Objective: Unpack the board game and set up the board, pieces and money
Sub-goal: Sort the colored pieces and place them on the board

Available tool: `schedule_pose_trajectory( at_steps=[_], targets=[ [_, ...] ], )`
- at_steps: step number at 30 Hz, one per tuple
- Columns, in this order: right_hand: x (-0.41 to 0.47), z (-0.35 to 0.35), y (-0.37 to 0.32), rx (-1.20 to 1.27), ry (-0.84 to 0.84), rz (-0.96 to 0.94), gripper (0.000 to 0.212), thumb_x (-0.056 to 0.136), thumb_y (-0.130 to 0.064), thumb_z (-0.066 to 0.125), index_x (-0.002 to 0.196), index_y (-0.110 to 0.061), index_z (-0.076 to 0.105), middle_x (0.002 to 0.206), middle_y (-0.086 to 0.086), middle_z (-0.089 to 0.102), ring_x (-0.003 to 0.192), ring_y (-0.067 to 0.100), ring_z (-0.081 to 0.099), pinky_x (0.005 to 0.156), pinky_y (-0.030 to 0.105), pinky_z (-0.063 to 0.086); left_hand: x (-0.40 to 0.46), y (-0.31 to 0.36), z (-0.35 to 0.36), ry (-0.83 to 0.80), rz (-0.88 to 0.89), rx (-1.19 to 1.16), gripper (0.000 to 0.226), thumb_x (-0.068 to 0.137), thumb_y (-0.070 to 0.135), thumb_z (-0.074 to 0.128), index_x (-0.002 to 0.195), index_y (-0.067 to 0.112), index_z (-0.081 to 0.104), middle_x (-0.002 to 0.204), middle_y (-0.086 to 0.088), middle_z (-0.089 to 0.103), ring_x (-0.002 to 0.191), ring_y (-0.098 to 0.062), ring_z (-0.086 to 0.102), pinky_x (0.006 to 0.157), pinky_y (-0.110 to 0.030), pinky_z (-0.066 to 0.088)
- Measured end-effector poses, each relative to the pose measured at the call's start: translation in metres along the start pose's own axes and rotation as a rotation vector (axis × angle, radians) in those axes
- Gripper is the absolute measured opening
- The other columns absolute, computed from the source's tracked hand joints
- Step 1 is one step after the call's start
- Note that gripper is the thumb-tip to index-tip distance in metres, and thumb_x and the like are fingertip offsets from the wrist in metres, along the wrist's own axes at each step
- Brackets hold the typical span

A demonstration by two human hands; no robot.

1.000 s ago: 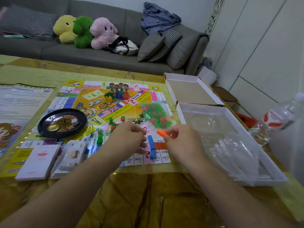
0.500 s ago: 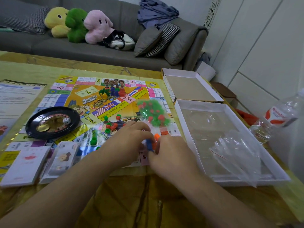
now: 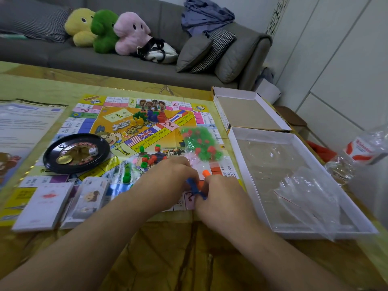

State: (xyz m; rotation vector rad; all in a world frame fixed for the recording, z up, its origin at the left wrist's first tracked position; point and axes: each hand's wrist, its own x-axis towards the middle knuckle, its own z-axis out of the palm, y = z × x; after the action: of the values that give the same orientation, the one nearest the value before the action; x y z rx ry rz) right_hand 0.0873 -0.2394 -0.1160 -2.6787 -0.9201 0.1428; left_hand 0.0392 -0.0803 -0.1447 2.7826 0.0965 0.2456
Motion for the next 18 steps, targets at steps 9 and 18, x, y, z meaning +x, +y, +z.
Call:
schedule_pose_trajectory(
  at_steps=[9, 18],
  targets=[
    [0.0001, 0.0017, 0.0049, 0.048, 0.016, -0.035, 0.018, 0.098, -0.03, 0.067, 0.115, -0.024, 0.071, 0.1, -0.004, 0.068, 0.09, 0.017, 0.065, 0.078, 0.029, 0.057, 0.0017, 0.0041, -0.0023, -0.054, -0.021, 0.048, 0.041, 0.094, 0.009, 0.072, 0.12, 0.04, 0.072, 0.115, 0.008, 0.056, 0.108, -0.014, 0.053, 0.088, -0.036, 0.056],
    [0.0045, 0.0077, 0.0083, 0.054, 0.032, -0.059, 0.02, 0.095, -0.015, 0.062, 0.109, -0.017, 0.076, 0.095, 0.003, 0.071, 0.085, 0.02, 0.065, 0.074, 0.03, 0.058, 0.0047, 0.0072, 0.002, -0.059, 0.009, 0.053, 0.051, 0.09, -0.004, 0.067, 0.121, 0.036, 0.076, 0.108, 0.003, 0.057, 0.106, -0.018, 0.051, 0.083, -0.033, 0.05]
  ],
)
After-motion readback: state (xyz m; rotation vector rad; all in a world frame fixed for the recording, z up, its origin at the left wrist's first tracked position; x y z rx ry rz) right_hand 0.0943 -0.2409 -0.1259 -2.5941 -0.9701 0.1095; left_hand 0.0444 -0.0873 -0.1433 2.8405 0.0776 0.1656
